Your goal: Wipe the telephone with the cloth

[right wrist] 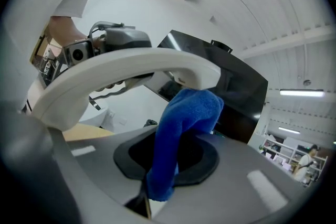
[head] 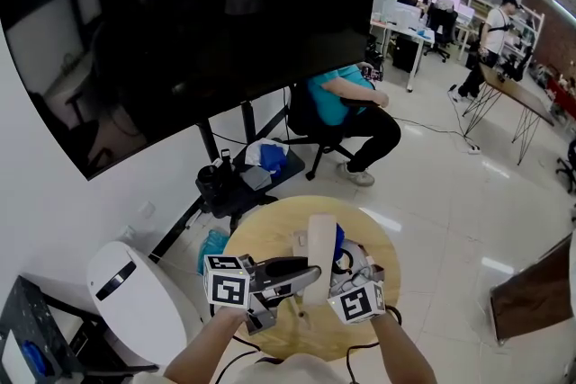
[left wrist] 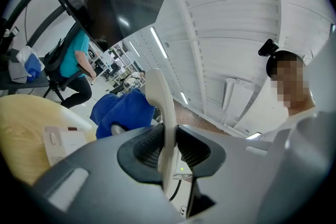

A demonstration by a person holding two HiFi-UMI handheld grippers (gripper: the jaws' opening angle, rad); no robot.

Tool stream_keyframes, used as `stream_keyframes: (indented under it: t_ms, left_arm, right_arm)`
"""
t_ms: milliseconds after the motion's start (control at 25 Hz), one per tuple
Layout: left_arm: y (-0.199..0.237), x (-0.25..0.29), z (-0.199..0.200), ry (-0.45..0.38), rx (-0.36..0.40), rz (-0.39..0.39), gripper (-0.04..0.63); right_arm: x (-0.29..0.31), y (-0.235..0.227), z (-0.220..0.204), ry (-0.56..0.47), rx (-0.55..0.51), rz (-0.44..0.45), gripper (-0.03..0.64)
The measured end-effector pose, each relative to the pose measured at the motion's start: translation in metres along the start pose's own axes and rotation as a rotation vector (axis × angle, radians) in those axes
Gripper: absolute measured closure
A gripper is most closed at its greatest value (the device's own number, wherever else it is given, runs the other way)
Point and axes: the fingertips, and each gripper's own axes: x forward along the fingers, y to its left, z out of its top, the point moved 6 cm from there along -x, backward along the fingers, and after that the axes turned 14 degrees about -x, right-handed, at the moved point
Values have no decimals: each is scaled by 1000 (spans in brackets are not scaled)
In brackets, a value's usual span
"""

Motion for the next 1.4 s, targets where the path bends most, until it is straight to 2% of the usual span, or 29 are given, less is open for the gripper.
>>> stream_keyframes:
  t_ms: [240,1200,1400]
  left_arm:
    - [1,3,4,5,-10,0,518]
    - [14,3,24,-66,-24,20,518]
    - [19,4,25,-70,-38,26,518]
  right_arm:
    - [-8,21,-7,12,-26,2,555]
    - [-35,105,-18,76,77,97,555]
    - [-37,108,-21,93,94,102,555]
